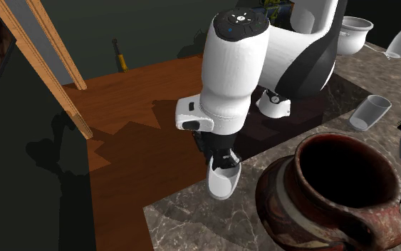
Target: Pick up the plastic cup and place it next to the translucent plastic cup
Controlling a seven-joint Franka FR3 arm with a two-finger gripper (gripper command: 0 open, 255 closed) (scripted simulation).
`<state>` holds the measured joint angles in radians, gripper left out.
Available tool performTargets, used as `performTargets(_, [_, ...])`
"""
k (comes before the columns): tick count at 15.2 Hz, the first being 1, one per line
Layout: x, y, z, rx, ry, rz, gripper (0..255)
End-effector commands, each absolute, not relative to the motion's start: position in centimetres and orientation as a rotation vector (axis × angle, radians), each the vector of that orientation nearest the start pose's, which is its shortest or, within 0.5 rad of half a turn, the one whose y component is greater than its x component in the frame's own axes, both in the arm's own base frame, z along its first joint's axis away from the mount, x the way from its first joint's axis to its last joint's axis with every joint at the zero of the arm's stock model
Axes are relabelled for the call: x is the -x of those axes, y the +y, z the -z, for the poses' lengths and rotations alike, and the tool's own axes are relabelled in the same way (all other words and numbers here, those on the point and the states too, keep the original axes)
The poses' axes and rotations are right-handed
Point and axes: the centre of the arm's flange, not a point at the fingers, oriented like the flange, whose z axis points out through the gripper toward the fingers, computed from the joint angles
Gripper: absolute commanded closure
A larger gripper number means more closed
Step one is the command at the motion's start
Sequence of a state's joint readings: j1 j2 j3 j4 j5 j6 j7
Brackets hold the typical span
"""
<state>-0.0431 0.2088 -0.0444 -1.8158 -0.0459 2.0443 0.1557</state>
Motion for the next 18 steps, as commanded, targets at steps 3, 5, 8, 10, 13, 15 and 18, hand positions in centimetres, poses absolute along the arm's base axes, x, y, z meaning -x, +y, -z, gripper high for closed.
performTargets(3, [-61.6,-5.5,-44.8,3.171,0.353,0.035,255])
performTargets(5, [-61.6,-5.5,-45.8,3.171,0.353,0.035,255])
performTargets(8, [-61.6,-5.5,-47.4,3.171,0.353,0.035,255])
performTargets(10, [-61.6,-5.5,-48.5,3.171,0.353,0.035,255])
performTargets(13, [-61.6,-5.5,-50.1,3.171,0.353,0.035,255])
performTargets(15, [-61.6,-5.5,-51.1,3.171,0.353,0.035,255])
performTargets(18, [-61.6,-5.5,-52.7,3.171,0.353,0.035,255])
